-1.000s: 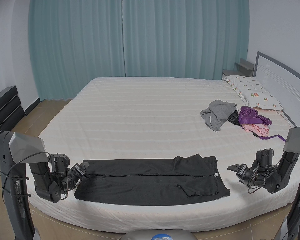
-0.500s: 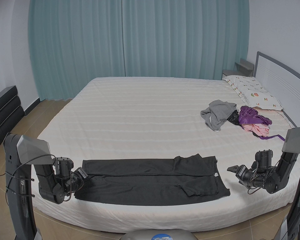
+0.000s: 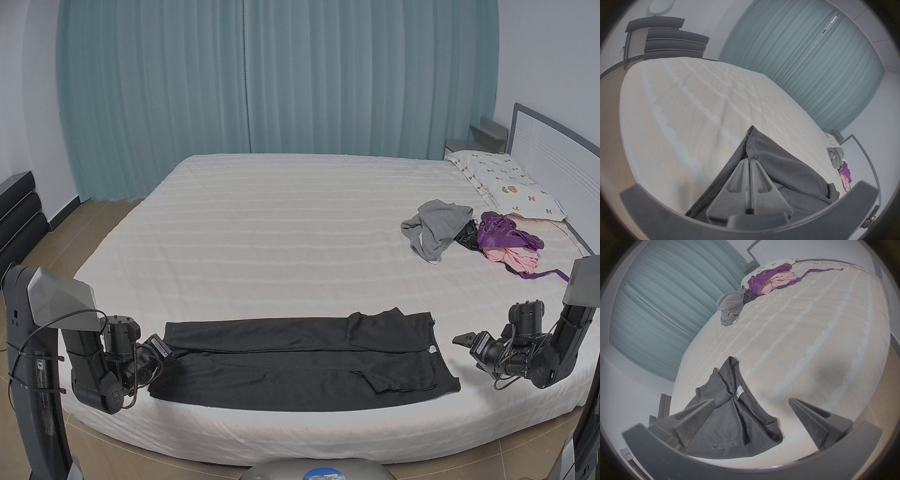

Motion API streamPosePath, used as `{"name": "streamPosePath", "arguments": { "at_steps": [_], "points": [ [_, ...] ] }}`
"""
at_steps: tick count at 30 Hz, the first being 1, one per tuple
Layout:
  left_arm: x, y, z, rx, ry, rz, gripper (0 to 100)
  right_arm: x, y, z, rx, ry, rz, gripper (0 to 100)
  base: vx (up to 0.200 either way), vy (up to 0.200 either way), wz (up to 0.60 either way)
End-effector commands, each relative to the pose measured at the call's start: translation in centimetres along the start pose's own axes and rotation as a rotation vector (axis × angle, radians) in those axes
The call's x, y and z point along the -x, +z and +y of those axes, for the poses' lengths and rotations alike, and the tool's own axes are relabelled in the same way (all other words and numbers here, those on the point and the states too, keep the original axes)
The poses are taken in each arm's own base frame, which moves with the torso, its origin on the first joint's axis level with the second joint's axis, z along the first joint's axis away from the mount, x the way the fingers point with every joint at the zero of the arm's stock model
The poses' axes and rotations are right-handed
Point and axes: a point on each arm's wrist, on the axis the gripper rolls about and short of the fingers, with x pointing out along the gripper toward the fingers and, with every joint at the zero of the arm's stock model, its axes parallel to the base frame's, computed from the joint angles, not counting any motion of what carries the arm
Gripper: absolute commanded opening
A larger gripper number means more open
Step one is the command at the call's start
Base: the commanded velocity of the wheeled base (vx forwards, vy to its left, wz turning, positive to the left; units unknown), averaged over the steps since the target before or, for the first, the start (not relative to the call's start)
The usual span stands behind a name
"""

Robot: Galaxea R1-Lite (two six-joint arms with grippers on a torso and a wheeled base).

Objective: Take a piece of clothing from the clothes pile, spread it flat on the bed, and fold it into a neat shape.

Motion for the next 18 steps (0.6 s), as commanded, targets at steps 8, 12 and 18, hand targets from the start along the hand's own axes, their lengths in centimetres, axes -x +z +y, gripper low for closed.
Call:
{"name": "streamPosePath", "arguments": {
  "at_steps": [8, 12, 18],
  "points": [
    [0.6, -0.3, 0.5, 0.003, 0.017, 0.021, 100, 0.1, 0.1, 0.1, 0.001, 0.005, -0.004, 100, 0.000, 0.000, 0.00],
    [0.2, 1.2, 0.0, 0.022, -0.018, -0.024, 100, 0.1, 0.2, 0.1, 0.000, 0.016, 0.001, 100, 0.000, 0.000, 0.00],
    [-1.6, 4.2, -2.6, 0.025, -0.079, -0.093, 100, 0.0, 0.1, 0.0, -0.005, 0.021, 0.014, 100, 0.000, 0.000, 0.00]
  ]
}}
